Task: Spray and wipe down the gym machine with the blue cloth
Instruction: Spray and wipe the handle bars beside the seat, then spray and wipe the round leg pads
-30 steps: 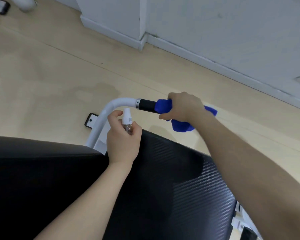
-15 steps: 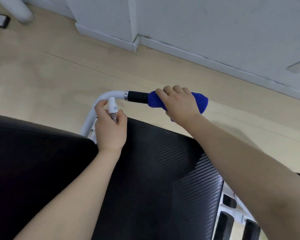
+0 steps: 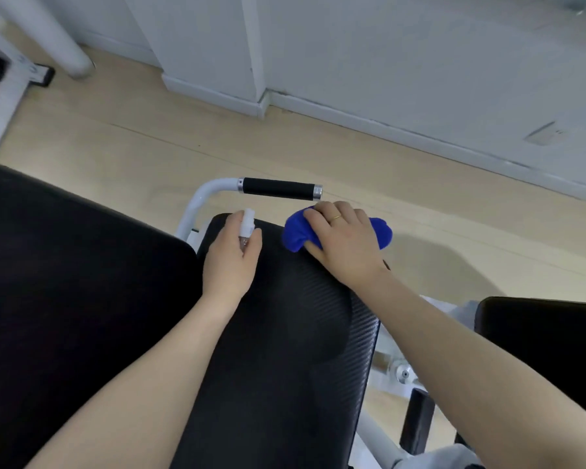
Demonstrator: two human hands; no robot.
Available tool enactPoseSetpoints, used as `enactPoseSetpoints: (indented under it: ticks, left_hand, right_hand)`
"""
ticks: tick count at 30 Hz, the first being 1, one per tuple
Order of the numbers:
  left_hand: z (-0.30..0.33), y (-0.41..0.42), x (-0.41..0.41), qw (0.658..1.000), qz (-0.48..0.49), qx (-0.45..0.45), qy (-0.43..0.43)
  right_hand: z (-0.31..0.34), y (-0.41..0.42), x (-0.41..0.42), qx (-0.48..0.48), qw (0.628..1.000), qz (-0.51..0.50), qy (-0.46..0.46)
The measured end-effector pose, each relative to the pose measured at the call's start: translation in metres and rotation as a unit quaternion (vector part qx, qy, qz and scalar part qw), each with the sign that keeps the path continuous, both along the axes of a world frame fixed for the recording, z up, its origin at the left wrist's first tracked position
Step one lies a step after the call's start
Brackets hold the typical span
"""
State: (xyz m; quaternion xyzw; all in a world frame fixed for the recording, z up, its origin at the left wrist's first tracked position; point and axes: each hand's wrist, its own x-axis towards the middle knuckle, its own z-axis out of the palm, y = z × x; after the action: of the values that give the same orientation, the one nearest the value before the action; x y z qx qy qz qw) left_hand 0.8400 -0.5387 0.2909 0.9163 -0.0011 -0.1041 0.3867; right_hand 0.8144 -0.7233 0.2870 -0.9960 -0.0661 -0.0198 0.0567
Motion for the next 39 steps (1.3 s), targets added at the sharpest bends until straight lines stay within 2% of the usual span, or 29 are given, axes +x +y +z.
enactPoseSetpoints:
  ticks: [4,11,14,18,23,27,31,33,36,39]
  left_hand:
    - [0.024,0.002,-0.021,0.999,-0.033,0.008,-0.03]
    - [0.068,0.013,-0.058,0.996,-0.084,-0.004,-0.014]
    - [0.08,0.025,-0.076,0.99,-0.142,0.001,-0.009]
    - [0.091,0.052,-0.109,0.975,-0.221,-0.007,-0.018]
    - [0.082,0.087,-0.169,0.931,-0.354,0.036,-0.088]
    - [0.073,0.099,-0.222,0.901,-0.424,0.026,-0.085]
    - [0.077,0.074,-0.259,0.873,-0.482,0.017,-0.075]
    - [0.078,0.053,-0.274,0.846,-0.522,0.019,-0.102]
    - [0.069,0.021,-0.299,0.831,-0.552,-0.009,-0.068]
    - [0.057,-0.004,-0.32,0.816,-0.574,-0.031,-0.063]
  right_hand:
    - [0.019,0.022,-0.016,0.01,1.0,0.02,-0.015]
    - [0.057,0.034,-0.056,0.042,0.999,0.016,0.008]
    - [0.078,0.045,-0.079,0.101,0.991,-0.045,0.071]
    - [0.089,0.063,-0.127,0.133,0.978,-0.144,0.075]
    - [0.087,0.092,-0.212,0.116,0.959,-0.247,0.072]
    - [0.088,0.104,-0.293,0.081,0.942,-0.315,0.085]
    - [0.089,0.094,-0.384,0.009,0.922,-0.368,0.119]
    - [0.091,0.089,-0.426,0.008,0.897,-0.416,0.148]
    - [0.089,0.078,-0.48,0.026,0.839,-0.514,0.178]
    - [0.08,0.067,-0.497,0.031,0.824,-0.543,0.163]
